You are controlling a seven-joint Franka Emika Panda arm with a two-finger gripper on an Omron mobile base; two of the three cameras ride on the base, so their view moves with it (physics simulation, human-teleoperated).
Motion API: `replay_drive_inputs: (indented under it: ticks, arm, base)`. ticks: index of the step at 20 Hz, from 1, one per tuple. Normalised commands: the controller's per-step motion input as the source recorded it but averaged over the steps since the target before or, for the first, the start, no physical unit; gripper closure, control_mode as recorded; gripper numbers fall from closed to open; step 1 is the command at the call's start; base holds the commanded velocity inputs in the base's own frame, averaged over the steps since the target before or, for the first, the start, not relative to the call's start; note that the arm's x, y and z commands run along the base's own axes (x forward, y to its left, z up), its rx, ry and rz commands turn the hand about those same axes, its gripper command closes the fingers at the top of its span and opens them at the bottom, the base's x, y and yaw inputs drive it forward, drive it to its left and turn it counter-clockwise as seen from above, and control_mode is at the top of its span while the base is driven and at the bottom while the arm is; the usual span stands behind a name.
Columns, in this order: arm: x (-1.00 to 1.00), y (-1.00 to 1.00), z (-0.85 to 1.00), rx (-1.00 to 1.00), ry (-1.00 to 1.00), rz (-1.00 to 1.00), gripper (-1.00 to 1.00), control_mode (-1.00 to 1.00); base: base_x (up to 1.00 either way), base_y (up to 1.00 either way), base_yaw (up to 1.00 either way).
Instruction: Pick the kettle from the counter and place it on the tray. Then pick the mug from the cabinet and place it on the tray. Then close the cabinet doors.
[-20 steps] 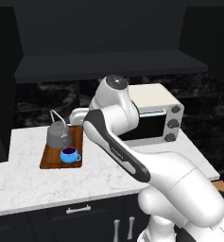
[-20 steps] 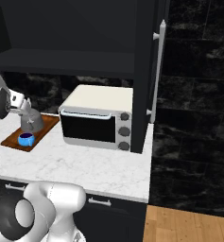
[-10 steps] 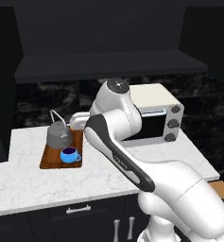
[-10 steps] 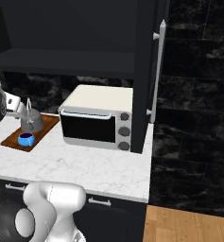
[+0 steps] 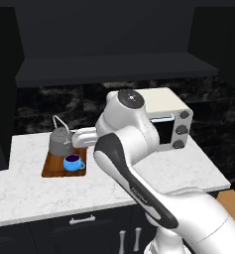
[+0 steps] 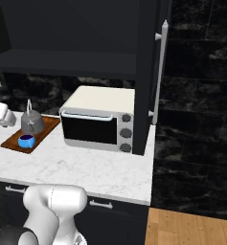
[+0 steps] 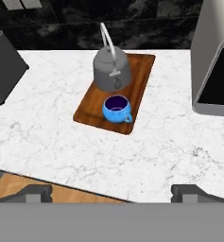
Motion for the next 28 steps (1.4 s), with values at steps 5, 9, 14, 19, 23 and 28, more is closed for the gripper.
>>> replay_drive_inputs:
  ticks: [5,9,14,19,23,28]
  arm:
    - [-0.29,0.12,0.13,0.0,0.01,0.0,-1.0,-1.0]
    - [-0.05,0.06,0.0,-0.02,0.0,0.01,-1.0,-1.0]
    - [-0.24,0.48,0.03,-0.08,0.0,0.1,1.0,-1.0]
    - [-0.67,0.2,0.14,-0.05,-0.03,0.06,1.0,-1.0]
    - [-0.94,0.25,0.54,-0.04,-0.09,-0.01,1.0,-1.0]
    - [-0.57,0.67,0.54,-0.11,-0.03,-0.12,1.0,-1.0]
  base:
    - [0.0,0.0,0.0]
    - [0.0,0.0,0.0]
    - [0.0,0.0,0.0]
    - [0.0,0.0,0.0]
    - [0.0,0.0,0.0]
    - [0.0,0.0,0.0]
